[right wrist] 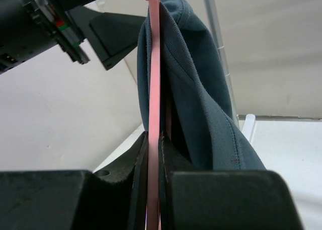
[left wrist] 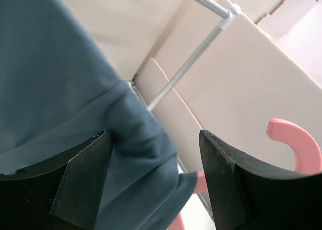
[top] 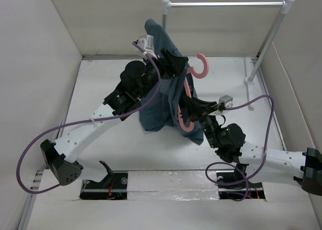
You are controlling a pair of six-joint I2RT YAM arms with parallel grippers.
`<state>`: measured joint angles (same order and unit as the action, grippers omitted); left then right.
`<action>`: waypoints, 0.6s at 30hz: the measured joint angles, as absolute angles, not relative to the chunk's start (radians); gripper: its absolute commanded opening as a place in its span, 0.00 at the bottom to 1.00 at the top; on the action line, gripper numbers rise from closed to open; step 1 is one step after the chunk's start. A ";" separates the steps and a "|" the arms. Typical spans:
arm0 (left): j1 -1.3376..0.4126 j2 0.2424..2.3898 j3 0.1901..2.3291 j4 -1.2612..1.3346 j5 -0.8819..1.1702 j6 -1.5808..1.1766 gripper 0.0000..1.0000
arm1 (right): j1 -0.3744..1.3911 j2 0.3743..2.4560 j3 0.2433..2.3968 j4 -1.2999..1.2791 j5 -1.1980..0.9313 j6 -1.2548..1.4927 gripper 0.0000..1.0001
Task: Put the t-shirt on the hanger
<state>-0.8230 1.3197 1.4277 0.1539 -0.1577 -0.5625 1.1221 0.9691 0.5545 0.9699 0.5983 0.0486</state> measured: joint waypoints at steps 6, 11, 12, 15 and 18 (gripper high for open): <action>-0.800 1.354 1.407 0.190 -0.107 -0.603 0.64 | 1.132 0.984 0.554 0.968 0.592 0.059 0.00; -0.772 1.354 1.344 0.218 -0.096 -0.648 0.57 | 1.134 1.008 0.566 0.966 0.593 0.054 0.00; -0.770 1.354 1.334 0.229 -0.097 -0.657 0.51 | 1.134 1.017 0.573 0.965 0.595 0.053 0.00; -0.764 1.352 1.312 0.267 -0.098 -0.681 0.31 | 1.134 1.047 0.591 0.959 0.599 0.049 0.00; -0.762 1.343 1.280 0.315 -0.101 -0.715 0.07 | 1.134 1.081 0.608 0.952 0.604 0.049 0.00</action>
